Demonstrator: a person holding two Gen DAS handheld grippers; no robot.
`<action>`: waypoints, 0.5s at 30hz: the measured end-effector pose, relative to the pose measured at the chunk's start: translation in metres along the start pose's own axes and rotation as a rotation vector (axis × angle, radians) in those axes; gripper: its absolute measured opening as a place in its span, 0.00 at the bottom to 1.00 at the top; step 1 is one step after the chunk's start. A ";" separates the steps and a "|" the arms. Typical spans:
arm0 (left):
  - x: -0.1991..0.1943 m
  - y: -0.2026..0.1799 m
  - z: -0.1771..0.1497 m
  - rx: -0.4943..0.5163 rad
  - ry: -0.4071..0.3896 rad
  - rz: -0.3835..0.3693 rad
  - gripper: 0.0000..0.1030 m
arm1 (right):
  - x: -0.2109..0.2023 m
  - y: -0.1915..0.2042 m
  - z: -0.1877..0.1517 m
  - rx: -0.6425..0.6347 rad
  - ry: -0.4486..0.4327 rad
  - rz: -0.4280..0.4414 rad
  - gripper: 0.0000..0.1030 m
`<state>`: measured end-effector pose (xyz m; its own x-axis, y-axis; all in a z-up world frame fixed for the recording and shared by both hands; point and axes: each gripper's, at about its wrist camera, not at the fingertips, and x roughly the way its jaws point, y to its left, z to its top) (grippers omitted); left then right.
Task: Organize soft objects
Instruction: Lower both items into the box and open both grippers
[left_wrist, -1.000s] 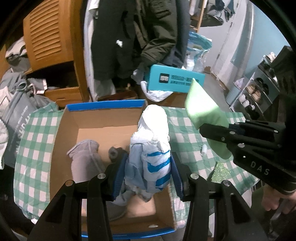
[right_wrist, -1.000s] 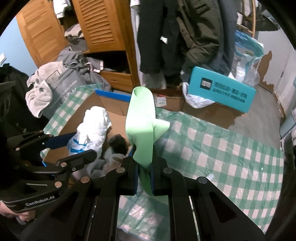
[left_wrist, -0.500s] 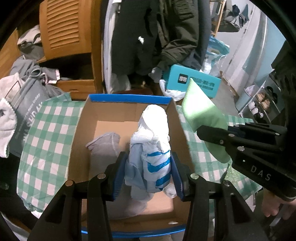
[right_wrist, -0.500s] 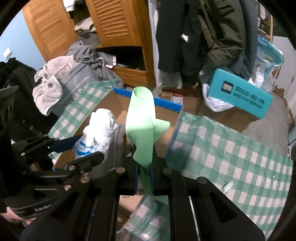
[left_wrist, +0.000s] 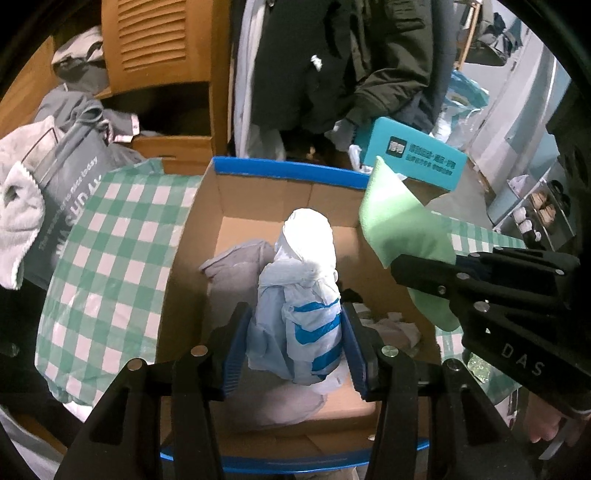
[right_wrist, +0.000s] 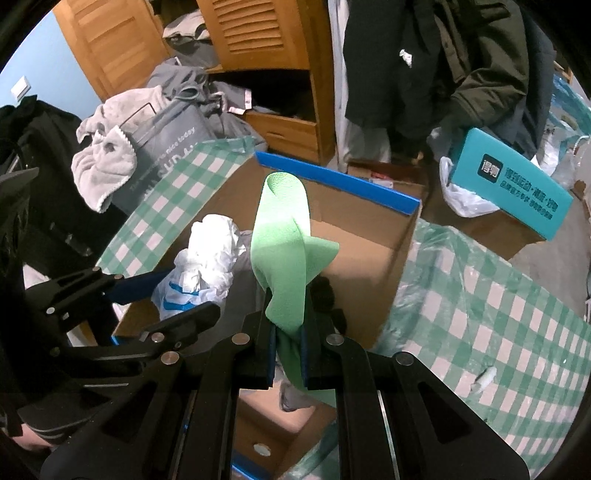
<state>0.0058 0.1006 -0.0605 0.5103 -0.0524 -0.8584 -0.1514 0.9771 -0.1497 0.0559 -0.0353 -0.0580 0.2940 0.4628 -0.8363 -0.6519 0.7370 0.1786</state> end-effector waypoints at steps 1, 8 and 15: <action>0.000 0.001 0.000 -0.005 0.003 -0.001 0.47 | 0.001 0.000 0.000 -0.001 0.004 0.001 0.09; 0.000 0.001 0.000 -0.010 0.005 0.026 0.65 | 0.007 -0.003 -0.001 0.012 0.021 -0.007 0.25; -0.001 -0.001 0.000 -0.011 0.005 0.019 0.66 | 0.001 -0.011 -0.003 0.025 0.012 -0.025 0.35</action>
<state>0.0053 0.0997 -0.0596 0.5034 -0.0353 -0.8633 -0.1699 0.9756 -0.1390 0.0614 -0.0443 -0.0628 0.3018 0.4379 -0.8468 -0.6268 0.7604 0.1699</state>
